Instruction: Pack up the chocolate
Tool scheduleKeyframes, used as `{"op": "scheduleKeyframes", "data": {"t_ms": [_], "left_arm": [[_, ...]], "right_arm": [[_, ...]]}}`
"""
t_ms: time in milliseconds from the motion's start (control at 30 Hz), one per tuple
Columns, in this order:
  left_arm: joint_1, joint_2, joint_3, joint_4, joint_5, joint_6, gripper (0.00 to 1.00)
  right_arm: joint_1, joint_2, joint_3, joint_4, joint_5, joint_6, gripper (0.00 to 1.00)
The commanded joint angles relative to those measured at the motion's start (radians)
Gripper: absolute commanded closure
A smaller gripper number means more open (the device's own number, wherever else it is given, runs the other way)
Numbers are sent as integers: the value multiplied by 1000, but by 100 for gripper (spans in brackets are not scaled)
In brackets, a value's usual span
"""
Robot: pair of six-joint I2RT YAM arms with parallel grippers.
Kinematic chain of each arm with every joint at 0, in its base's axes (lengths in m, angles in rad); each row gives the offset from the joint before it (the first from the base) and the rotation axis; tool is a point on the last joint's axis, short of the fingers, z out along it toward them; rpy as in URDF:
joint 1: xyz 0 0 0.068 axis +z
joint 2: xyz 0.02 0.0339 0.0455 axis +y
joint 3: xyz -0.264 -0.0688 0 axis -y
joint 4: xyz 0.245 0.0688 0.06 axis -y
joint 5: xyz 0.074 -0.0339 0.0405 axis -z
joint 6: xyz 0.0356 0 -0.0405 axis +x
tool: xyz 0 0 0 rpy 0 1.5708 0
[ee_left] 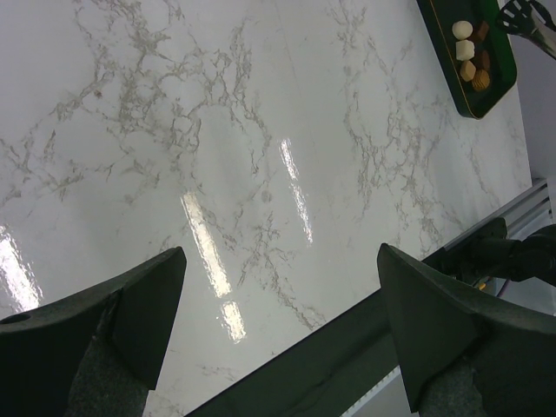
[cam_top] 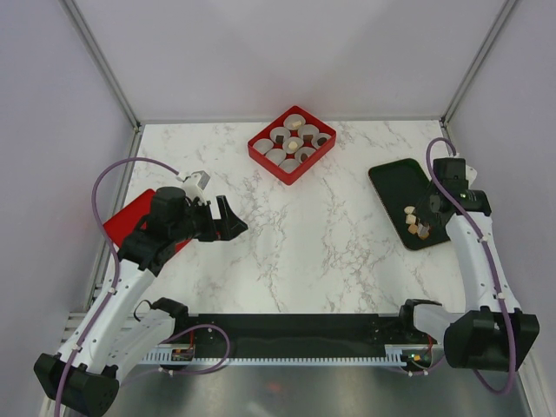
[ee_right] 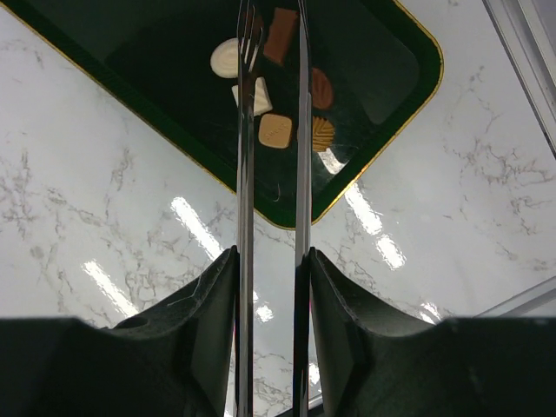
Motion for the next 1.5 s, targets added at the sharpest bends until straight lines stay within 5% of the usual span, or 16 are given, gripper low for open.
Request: {"op": "scheduleKeyframes", "data": {"t_ms": [0,400,1467], "left_arm": [[-7,-4,-7,31,30,41,0],[-8,-4,-9,31,24,43,0],[-8,-4,-7,31,23,43,0]], "right_arm": [[-36,-13,-37,37,-5,-17,56],[-137,-6,-118,152,-138,-18,57],[-148,7,-159,190,-155,6,63]]}}
